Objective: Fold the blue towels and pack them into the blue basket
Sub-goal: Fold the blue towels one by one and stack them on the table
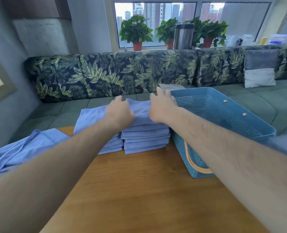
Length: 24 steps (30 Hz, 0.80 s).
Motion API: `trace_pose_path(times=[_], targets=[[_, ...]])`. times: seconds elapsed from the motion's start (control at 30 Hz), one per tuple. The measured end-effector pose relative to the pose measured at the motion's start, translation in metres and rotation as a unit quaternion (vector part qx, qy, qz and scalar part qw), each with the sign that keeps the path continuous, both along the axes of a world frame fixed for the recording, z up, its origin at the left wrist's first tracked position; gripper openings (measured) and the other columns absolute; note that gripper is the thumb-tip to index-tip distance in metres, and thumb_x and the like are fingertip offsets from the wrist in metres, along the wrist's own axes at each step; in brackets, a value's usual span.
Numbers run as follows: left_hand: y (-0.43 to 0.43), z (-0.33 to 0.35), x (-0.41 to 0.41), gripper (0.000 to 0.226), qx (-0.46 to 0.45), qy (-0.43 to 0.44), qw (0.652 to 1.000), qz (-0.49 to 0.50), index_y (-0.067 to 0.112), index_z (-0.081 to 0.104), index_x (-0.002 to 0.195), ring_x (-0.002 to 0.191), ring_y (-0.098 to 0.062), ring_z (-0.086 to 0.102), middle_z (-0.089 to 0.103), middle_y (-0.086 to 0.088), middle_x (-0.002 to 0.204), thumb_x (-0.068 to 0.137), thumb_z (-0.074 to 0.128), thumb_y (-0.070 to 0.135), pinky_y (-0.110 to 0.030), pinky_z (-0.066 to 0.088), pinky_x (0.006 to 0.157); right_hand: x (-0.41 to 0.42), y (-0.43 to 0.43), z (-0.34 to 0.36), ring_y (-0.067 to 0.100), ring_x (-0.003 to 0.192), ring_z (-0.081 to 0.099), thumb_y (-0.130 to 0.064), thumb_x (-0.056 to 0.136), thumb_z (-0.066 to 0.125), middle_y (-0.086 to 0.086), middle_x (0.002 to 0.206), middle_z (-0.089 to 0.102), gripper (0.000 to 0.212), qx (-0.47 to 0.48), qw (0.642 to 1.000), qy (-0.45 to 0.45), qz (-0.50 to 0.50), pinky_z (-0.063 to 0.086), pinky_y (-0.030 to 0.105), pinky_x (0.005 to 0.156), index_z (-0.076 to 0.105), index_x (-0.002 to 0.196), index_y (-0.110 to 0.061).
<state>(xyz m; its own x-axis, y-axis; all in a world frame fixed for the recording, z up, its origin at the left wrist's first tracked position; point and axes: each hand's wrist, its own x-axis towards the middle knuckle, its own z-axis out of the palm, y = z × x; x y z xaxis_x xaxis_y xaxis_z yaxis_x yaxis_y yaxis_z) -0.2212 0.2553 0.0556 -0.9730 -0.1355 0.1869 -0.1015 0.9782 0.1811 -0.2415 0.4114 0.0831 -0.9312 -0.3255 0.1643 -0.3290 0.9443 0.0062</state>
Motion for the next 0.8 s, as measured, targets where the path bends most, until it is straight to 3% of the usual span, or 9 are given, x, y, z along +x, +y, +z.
trace_pose_path(times=[0.07,0.1,0.17,0.27,0.37,0.43,0.67,0.8], targets=[[0.005,-0.007,0.004,0.038,-0.055,0.073,0.995,-0.047,0.012,0.06,0.13,0.132,-0.029,0.047,0.035,-0.006,0.158,0.101,0.042,0.028,-0.041,0.037,0.102,0.009,-0.001,-0.007,0.03,0.138,0.031,-0.021,0.093,0.058,0.007,0.153,0.033,0.05,-0.035,0.995,0.093,0.024,0.033,0.039,0.108,0.046,0.141,-0.016],[0.008,-0.012,0.006,0.037,-0.058,0.072,0.993,-0.078,0.017,0.061,0.127,0.131,-0.027,0.049,0.042,-0.003,0.155,0.103,0.037,0.032,-0.041,0.038,0.101,0.014,-0.003,-0.011,0.029,0.135,0.036,-0.022,0.094,0.055,0.006,0.146,0.042,0.043,-0.035,0.994,0.094,0.038,0.037,0.039,0.102,0.051,0.137,-0.017],[0.012,-0.02,0.01,0.038,-0.063,0.008,0.991,-0.12,0.021,0.063,0.108,0.122,-0.021,0.056,0.061,0.002,0.131,0.104,0.028,0.036,-0.039,0.043,0.093,0.023,-0.007,-0.02,0.028,0.125,0.05,-0.02,0.097,0.049,0.005,0.132,0.056,0.03,-0.006,0.999,0.017,0.042,0.042,0.036,0.084,0.06,0.125,-0.017],[0.011,-0.025,0.023,0.034,-0.019,0.027,0.992,-0.125,0.019,0.052,0.085,0.111,-0.024,0.058,0.064,-0.001,0.108,0.103,0.027,0.033,-0.04,0.046,0.085,0.036,0.0,-0.033,0.029,0.122,0.053,-0.023,0.101,0.043,0.006,0.129,0.06,0.028,-0.029,0.999,-0.006,0.042,0.042,0.035,0.088,0.06,0.122,-0.015],[0.006,-0.024,0.058,0.03,0.021,0.123,0.983,-0.133,0.014,0.066,0.108,0.115,-0.027,0.059,0.066,-0.001,0.119,0.102,0.039,0.028,-0.041,0.047,0.089,0.057,0.007,-0.039,0.031,0.112,0.054,-0.023,0.1,0.044,0.009,0.117,0.064,0.029,-0.118,0.984,0.105,0.087,0.04,0.04,0.09,0.063,0.118,-0.011],[-0.001,-0.026,0.089,0.031,0.042,0.163,0.975,-0.146,0.016,0.066,0.121,0.118,-0.024,0.058,0.065,-0.001,0.128,0.101,0.044,0.024,-0.043,0.049,0.092,0.083,-0.001,-0.046,0.032,0.105,0.056,-0.022,0.1,0.045,0.009,0.109,0.066,0.026,-0.159,0.97,0.126,0.131,0.041,0.042,0.087,0.065,0.113,-0.011],[-0.076,-0.049,0.192,0.037,-0.009,0.166,0.985,-0.041,0.011,0.066,0.125,0.119,-0.031,0.06,0.065,-0.006,0.131,0.094,0.051,0.02,-0.044,0.048,0.09,0.169,-0.084,-0.065,0.03,0.116,0.051,-0.028,0.102,0.042,0.006,0.126,0.061,0.037,-0.121,0.963,0.088,0.225,0.04,0.042,0.091,0.054,0.135,-0.015],[-0.138,-0.061,0.249,0.039,-0.026,0.148,0.988,0.039,0.017,0.068,0.116,0.107,-0.03,0.062,0.066,-0.001,0.122,0.089,0.042,0.026,-0.043,0.046,0.084,0.208,-0.155,-0.074,0.029,0.118,0.051,-0.029,0.102,0.04,0.004,0.128,0.061,0.037,-0.11,0.951,0.057,0.282,0.038,0.04,0.092,0.055,0.133,-0.016]])
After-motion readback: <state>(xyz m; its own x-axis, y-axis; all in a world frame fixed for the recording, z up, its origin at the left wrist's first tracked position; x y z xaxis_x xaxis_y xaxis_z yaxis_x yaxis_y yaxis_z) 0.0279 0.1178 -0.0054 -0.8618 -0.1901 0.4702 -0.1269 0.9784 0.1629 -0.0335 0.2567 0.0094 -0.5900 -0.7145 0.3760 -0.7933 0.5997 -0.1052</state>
